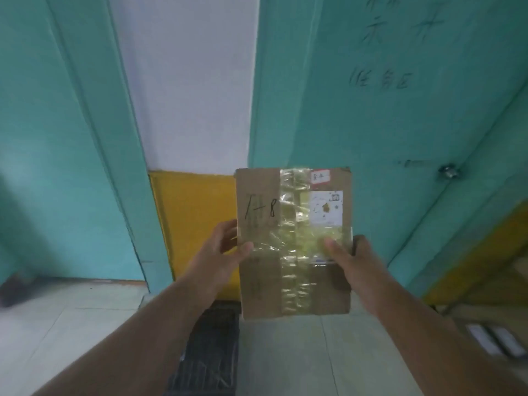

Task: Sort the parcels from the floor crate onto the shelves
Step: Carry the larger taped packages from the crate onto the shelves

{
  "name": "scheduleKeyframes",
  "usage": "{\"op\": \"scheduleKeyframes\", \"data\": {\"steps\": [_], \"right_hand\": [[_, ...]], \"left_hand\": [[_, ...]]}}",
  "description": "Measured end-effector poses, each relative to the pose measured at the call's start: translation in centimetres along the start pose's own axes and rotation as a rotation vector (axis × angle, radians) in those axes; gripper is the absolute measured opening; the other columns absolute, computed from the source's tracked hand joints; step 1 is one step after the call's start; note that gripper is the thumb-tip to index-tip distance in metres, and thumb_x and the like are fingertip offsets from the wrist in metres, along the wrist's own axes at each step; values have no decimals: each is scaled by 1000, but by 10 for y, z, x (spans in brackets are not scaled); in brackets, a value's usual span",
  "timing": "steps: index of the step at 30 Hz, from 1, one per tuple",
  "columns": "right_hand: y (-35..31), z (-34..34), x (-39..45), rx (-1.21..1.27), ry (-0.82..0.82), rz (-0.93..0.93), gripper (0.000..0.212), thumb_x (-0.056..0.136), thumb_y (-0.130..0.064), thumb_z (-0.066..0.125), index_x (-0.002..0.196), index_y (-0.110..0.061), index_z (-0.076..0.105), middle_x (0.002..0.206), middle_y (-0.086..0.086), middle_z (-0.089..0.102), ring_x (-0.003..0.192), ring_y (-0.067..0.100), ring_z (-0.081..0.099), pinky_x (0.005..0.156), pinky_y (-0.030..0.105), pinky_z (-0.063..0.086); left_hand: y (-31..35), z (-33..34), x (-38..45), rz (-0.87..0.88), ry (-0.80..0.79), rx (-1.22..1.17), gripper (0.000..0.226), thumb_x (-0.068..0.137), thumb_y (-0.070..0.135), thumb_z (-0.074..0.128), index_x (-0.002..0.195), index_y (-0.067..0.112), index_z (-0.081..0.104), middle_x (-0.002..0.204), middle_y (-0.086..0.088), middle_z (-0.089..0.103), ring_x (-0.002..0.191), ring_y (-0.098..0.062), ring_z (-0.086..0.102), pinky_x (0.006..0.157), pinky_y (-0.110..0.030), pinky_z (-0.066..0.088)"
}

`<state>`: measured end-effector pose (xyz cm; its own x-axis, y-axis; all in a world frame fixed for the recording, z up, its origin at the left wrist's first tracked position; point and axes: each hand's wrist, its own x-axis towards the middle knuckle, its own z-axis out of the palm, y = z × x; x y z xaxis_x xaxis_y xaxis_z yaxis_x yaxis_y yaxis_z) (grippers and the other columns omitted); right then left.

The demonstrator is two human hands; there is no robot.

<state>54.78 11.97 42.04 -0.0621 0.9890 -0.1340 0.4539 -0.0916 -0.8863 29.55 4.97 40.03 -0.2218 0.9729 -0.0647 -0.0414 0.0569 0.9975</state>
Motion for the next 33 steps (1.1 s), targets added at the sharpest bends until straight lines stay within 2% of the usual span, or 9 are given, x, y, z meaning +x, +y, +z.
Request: {"op": "scheduleKeyframes", "data": {"steps": [3,6,11,14,16,19,22,27,33], "right_hand": [[15,-59,-4,144,40,25,58,79,-65,65,120,-28,48,108,-5,66,92,16,67,78,42,57],[54,-131,-10,104,99,50,51,85,-60,66,125,-33,50,107,-7,68,85,13,68,64,30,53],[121,-265,-29,-98,342,110,70,64,-74,74,110,-23,59,98,-8,71,85,13,69,75,39,60],[155,-341,-53,-168,422,138,63,71,-71,73,108,-24,52,93,-12,65,82,11,66,68,34,56],[183,-386,-68,-139,472,167,56,78,-61,73,112,-28,44,93,-15,62,82,9,63,72,36,56],[225,-446,-83,14,479,145,68,69,-60,76,125,-39,44,100,-9,71,88,15,72,75,46,62],[266,-493,-92,113,498,161,78,71,-53,76,138,-48,36,98,-3,72,76,18,72,58,38,60],[322,-556,-98,176,612,221,71,79,-42,78,135,-48,35,95,-4,71,74,14,71,57,32,57],[388,-656,-148,264,934,401,87,61,-38,92,129,-50,40,107,-1,73,91,22,75,72,50,62]], "left_hand": [[-11,65,-5,-83,-268,13,94,81,4,79,143,57,34,124,9,68,111,-20,67,86,-46,59],[-25,138,-13,-100,-374,66,106,78,-8,76,145,59,29,121,13,69,101,-12,71,74,-38,61],[-42,285,-32,-20,-387,159,78,89,-3,67,146,41,37,127,11,64,97,-3,71,86,-36,59],[-50,373,-42,43,-325,198,43,89,1,68,121,29,58,112,10,72,85,0,71,91,-42,57],[-51,422,-52,82,-382,205,31,87,8,71,107,29,63,97,16,74,86,-3,70,84,-34,56],[-50,483,-67,29,-606,149,58,80,7,79,125,36,58,106,17,74,98,-6,70,81,-26,56],[-53,535,-68,-96,-813,127,87,72,13,86,144,38,44,121,7,71,109,-14,69,88,-40,59],[-68,633,-55,-122,-917,148,71,84,7,75,132,49,45,111,16,74,98,-6,72,72,-25,59],[-92,790,-55,-116,-1242,260,67,88,21,74,121,67,39,107,34,68,101,7,66,81,-21,57]]}}
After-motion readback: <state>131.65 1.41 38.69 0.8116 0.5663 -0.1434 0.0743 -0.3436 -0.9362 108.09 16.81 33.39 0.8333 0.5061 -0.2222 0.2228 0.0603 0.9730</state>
